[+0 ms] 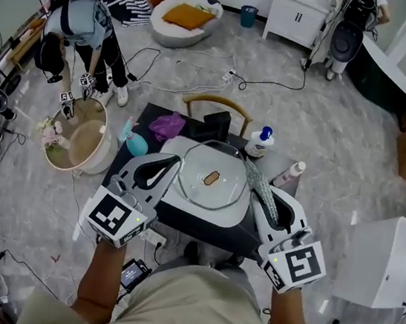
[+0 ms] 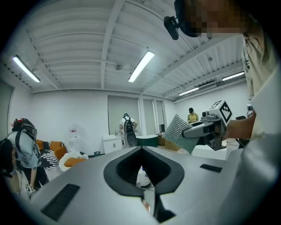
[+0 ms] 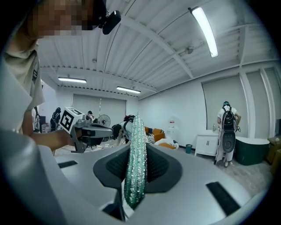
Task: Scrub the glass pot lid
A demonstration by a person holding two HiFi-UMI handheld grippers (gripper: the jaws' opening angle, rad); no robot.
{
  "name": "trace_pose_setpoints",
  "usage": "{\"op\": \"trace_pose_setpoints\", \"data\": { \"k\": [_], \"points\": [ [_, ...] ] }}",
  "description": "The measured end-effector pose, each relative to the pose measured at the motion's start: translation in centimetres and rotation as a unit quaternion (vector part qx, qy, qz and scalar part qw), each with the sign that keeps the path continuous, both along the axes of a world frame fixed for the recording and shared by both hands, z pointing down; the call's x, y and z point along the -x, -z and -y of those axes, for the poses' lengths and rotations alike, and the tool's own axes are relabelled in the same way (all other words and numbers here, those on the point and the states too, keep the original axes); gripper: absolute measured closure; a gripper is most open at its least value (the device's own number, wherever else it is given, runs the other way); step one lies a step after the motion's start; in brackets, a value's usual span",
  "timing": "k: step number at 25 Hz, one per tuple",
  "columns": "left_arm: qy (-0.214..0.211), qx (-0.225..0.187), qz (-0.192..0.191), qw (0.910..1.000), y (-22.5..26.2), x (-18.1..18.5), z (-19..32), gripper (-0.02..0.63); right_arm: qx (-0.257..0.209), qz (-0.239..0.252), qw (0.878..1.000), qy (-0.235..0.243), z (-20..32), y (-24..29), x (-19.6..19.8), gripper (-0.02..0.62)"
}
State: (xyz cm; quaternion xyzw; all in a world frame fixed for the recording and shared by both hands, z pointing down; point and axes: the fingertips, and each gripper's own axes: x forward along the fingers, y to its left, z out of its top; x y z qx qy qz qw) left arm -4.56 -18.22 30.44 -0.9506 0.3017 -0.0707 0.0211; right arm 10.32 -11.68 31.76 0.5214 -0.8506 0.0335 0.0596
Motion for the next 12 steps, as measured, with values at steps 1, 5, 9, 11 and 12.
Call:
{"op": "trace_pose_setpoints", "data": {
  "k": [1,5,9,11,12],
  "points": [
    [0.001,-0.001,0.000,1.0000,0.1,0.2,-0.1,0.593,0.000,0.000,1.000,-0.001,0.0,0.1,0.0,0.517],
    [0.003,0.000,0.000,1.0000,0.3,0.8,0.2,0.593,-0.002,-0.002,1.000,-0.005,0.3,0.8,0.0,0.517],
    [0.002,0.001,-0.002,1.0000,0.1,1.2,0.2,0.592,-0.002,-0.003,1.000,-0.007,0.4,0.8,0.3,0.517],
    [0.002,0.002,-0.004,1.0000,0.0,1.4,0.3,0.593,-0.001,-0.002,1.000,-0.008,0.4,0.7,0.5,0.517],
    [0.002,0.002,-0.004,1.0000,-0.1,1.5,0.3,0.594,-0.001,-0.002,1.000,-0.009,0.4,0.6,0.6,0.517]
  ]
}}
